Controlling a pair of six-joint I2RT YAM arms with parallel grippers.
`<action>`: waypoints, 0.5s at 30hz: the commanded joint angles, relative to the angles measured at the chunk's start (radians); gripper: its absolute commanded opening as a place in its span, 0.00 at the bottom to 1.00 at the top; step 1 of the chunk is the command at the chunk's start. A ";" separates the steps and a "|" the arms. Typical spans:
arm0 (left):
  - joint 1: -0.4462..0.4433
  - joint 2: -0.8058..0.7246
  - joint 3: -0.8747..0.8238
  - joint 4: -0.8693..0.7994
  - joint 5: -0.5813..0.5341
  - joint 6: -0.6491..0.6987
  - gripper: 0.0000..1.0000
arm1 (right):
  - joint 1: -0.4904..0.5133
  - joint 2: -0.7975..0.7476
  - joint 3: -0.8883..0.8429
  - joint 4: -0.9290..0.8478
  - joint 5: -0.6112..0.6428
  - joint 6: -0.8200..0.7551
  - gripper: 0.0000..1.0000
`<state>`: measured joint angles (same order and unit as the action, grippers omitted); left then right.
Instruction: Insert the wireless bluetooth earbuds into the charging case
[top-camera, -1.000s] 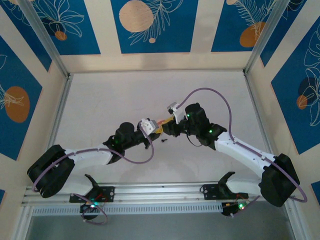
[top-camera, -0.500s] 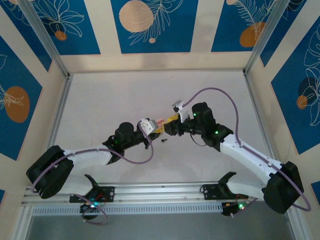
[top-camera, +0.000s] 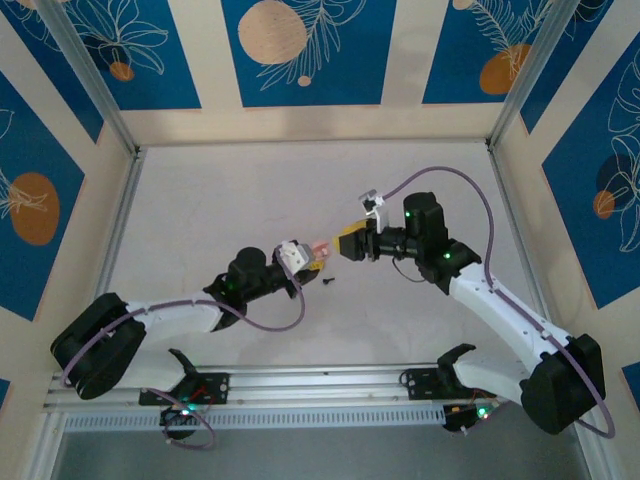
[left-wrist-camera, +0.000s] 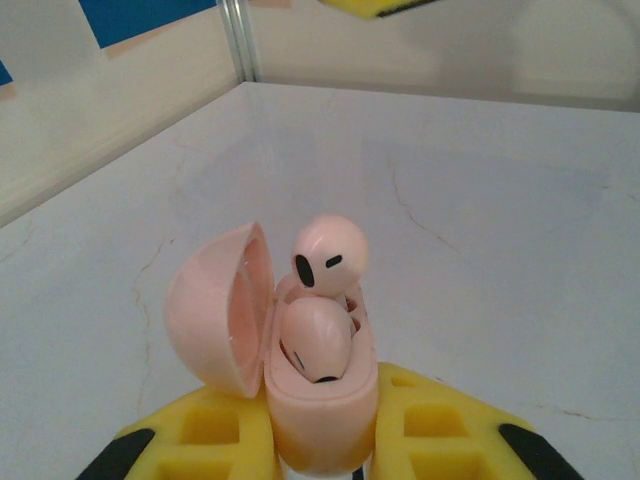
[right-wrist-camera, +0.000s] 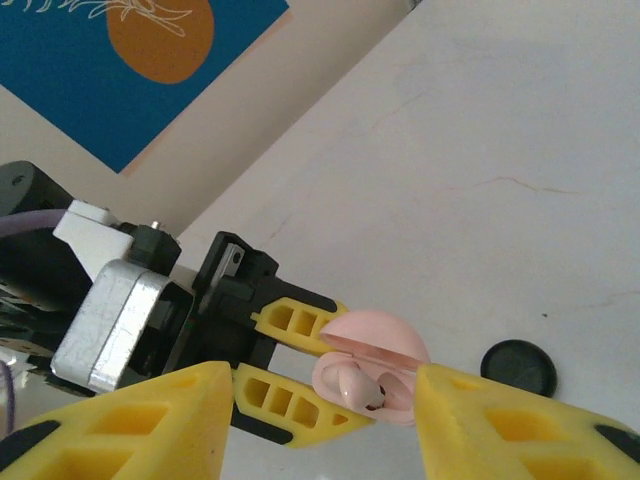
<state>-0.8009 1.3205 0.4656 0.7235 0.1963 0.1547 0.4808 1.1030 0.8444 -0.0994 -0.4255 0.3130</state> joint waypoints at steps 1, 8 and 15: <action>-0.011 -0.024 -0.005 0.046 0.036 0.017 0.19 | -0.005 0.031 0.059 -0.101 -0.096 -0.042 0.49; -0.011 -0.033 -0.006 0.046 0.062 0.019 0.19 | -0.018 0.100 0.101 -0.178 -0.163 -0.138 0.48; -0.011 -0.036 -0.002 0.042 0.074 0.020 0.19 | -0.032 0.167 0.132 -0.209 -0.210 -0.188 0.47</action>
<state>-0.8009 1.3048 0.4652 0.7258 0.2390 0.1635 0.4545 1.2572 0.9394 -0.2657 -0.5804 0.1738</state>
